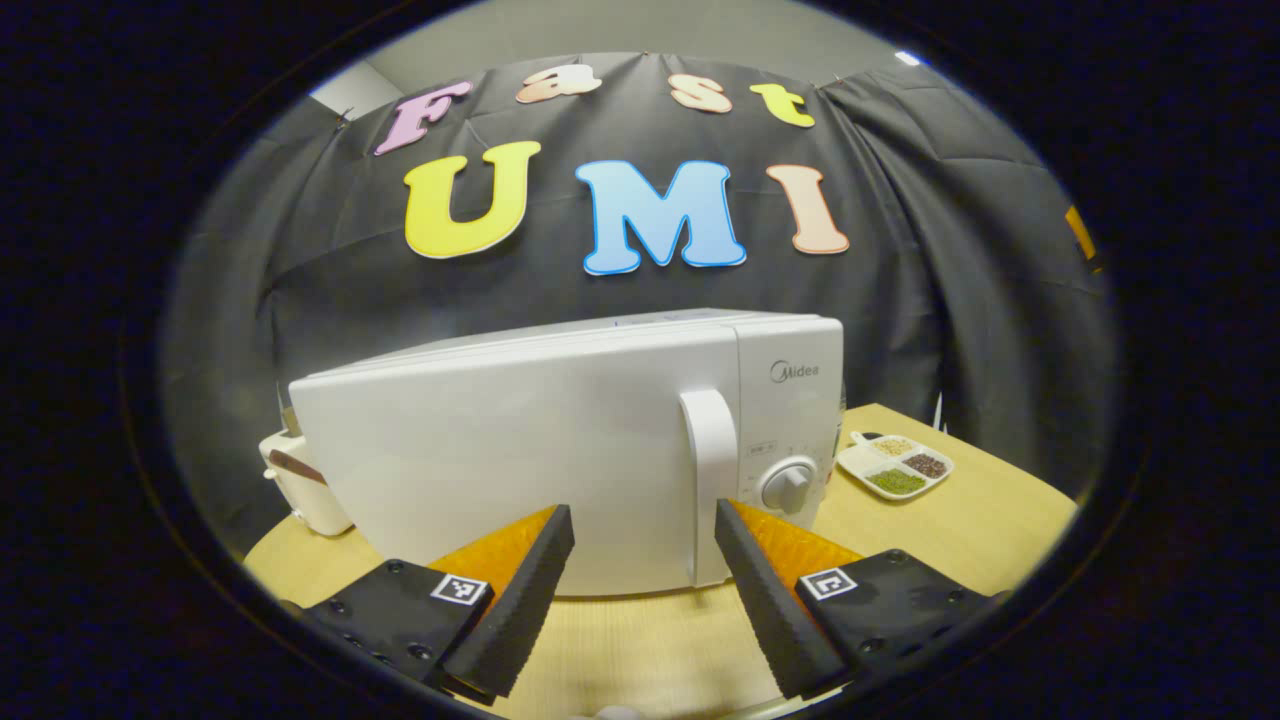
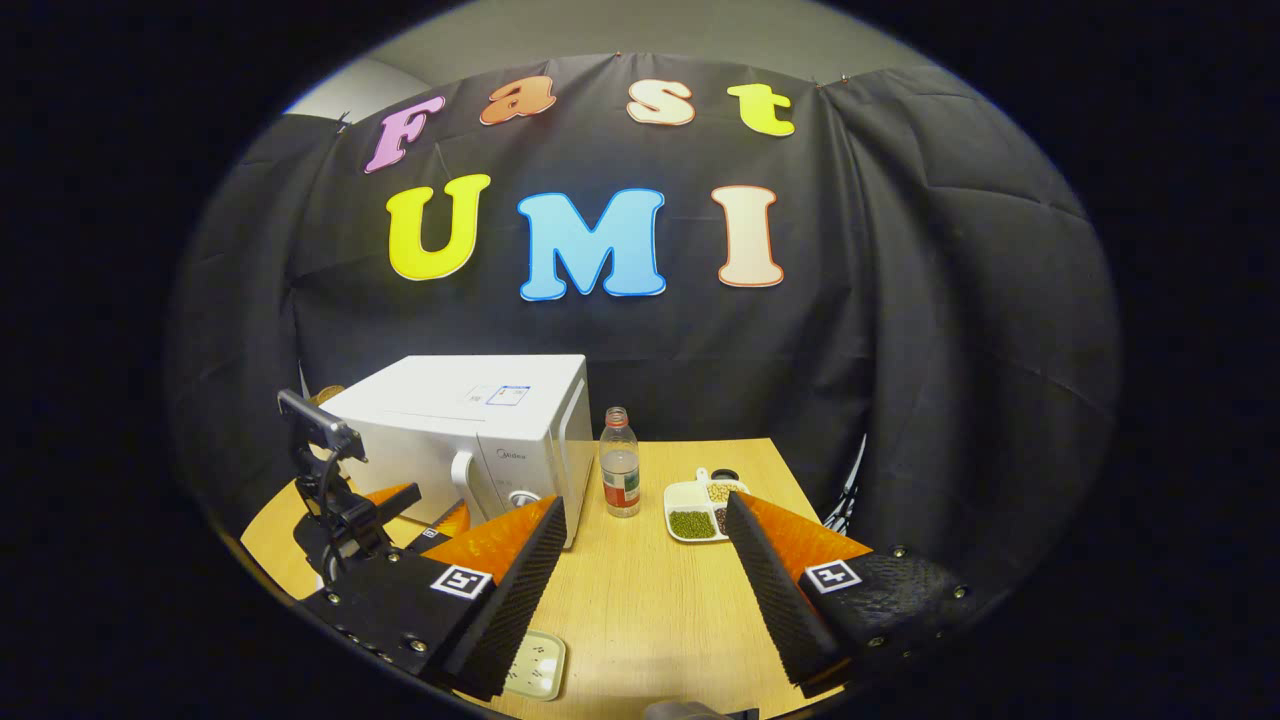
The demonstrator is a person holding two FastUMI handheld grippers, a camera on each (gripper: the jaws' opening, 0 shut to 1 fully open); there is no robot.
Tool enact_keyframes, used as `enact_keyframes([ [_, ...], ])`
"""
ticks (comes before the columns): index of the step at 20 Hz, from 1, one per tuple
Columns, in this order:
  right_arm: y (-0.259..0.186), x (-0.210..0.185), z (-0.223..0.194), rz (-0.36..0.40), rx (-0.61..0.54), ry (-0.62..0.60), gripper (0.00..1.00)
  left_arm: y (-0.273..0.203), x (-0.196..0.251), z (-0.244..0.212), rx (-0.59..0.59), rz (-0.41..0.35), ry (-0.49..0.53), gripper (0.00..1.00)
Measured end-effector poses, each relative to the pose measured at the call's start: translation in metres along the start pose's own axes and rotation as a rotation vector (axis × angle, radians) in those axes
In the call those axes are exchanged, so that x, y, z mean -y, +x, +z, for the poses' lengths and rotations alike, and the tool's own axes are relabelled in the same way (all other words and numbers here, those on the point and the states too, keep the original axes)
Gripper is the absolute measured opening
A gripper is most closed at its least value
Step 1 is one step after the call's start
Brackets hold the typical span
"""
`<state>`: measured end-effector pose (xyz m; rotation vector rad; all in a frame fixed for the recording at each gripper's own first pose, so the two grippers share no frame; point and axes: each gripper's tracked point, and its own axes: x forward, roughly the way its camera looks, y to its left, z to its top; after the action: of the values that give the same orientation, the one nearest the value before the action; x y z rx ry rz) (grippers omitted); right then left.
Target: Open the microwave oven with the left hand, put the food in, and close the microwave oven.
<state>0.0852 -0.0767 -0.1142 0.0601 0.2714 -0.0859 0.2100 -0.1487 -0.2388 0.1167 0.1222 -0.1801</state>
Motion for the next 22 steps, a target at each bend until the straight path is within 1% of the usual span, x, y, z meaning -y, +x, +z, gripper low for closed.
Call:
enact_keyframes([
  [1, -0.005, 0.001, 0.001, 0.0, 0.001, 0.003, 0.98, -0.011, -0.001, 0.009, 0.008, -0.004, 0.016, 1.0],
  [4, -0.02, -0.005, 0.009, 0.013, 0.016, 0.026, 0.98, -0.053, -0.016, 0.042, 0.047, 0.008, 0.025, 1.0],
  [7, -0.039, -0.014, 0.024, 0.032, 0.051, 0.043, 0.98, -0.104, -0.044, 0.082, 0.072, 0.049, 0.007, 1.0],
  [9, -0.053, -0.019, 0.033, 0.035, 0.076, 0.048, 0.98, -0.135, -0.065, 0.11, 0.093, 0.068, -0.007, 0.94],
  [12, -0.072, -0.03, 0.045, 0.043, 0.106, 0.065, 0.98, -0.179, -0.098, 0.147, 0.115, 0.101, -0.02, 0.95],
  [13, -0.077, -0.033, 0.048, 0.045, 0.111, 0.074, 0.98, -0.192, -0.106, 0.158, 0.126, 0.105, -0.023, 0.99],
  [15, -0.09, -0.037, 0.055, 0.052, 0.132, 0.096, 0.98, -0.215, -0.117, 0.178, 0.154, 0.103, -0.042, 0.94],
  [16, -0.094, -0.036, 0.058, 0.043, 0.143, 0.101, 0.98, -0.225, -0.126, 0.183, 0.153, 0.113, -0.05, 0.94],
  [17, -0.099, -0.034, 0.06, 0.033, 0.154, 0.098, 0.98, -0.235, -0.132, 0.19, 0.16, 0.12, -0.058, 1.0],
  [20, -0.11, -0.038, 0.064, 0.027, 0.168, 0.075, 0.98, -0.258, -0.139, 0.201, 0.171, 0.126, -0.094, 0.99],
  [22, -0.116, -0.038, 0.068, 0.024, 0.18, 0.068, 0.98, -0.27, -0.145, 0.205, 0.168, 0.144, -0.097, 0.99],
])
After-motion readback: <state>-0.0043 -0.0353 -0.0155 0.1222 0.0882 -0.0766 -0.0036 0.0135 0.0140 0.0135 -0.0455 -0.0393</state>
